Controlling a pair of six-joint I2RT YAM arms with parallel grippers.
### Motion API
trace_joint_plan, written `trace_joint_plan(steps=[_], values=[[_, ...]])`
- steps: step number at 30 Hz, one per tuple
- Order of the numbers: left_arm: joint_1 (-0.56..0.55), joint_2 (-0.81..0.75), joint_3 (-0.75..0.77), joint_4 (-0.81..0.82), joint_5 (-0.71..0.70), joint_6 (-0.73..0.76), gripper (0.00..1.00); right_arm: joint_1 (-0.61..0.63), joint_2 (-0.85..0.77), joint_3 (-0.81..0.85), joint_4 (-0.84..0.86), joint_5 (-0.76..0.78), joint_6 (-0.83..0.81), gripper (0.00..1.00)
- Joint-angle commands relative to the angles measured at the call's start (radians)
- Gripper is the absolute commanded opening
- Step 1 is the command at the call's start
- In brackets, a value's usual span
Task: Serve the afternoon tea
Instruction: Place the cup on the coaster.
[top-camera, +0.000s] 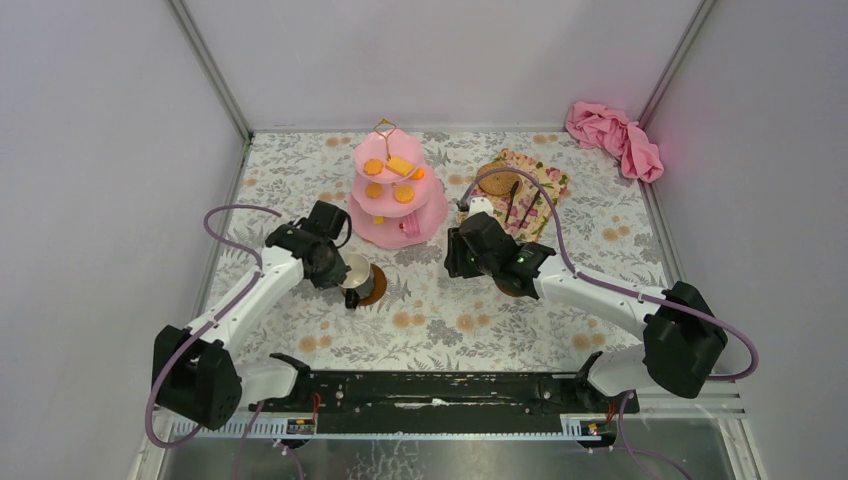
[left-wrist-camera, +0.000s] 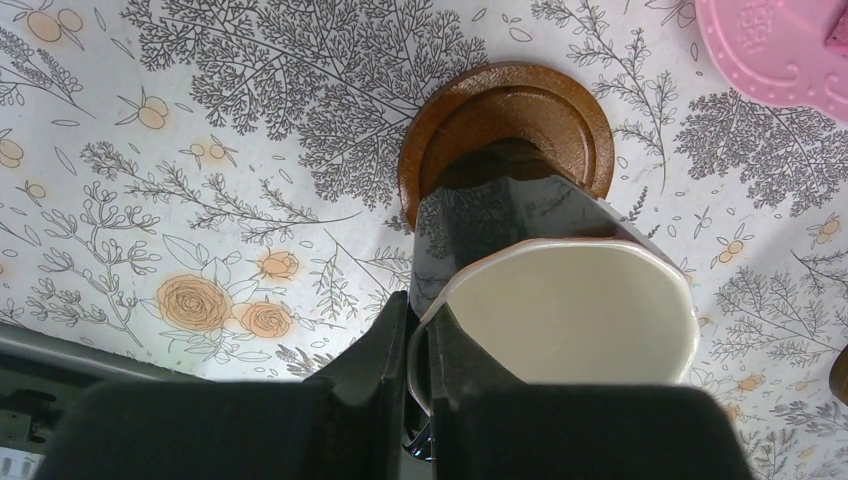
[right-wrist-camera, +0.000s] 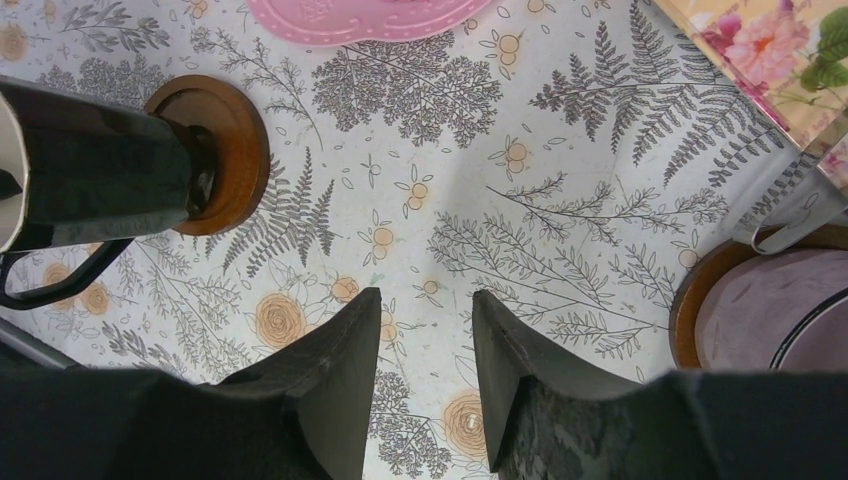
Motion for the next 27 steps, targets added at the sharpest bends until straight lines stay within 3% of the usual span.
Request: trace_joint_plan(steps=[1, 17, 27], values=[[0.009, 0.026, 0.045, 0.062, 0.016, 0.013, 0.0, 0.01, -0.023, 0.008, 0.051, -0.019, -0.014, 0.46], [0.009, 0.054, 0.06, 0.032, 0.028, 0.026, 0.02, 0.01, -0.022, 0.002, 0.055, -0.031, -0.011, 0.46], [0.009, 0.079, 0.107, -0.025, 0.025, 0.039, 0.26, 0.011, -0.004, 0.002, 0.069, -0.052, -0.004, 0.46]])
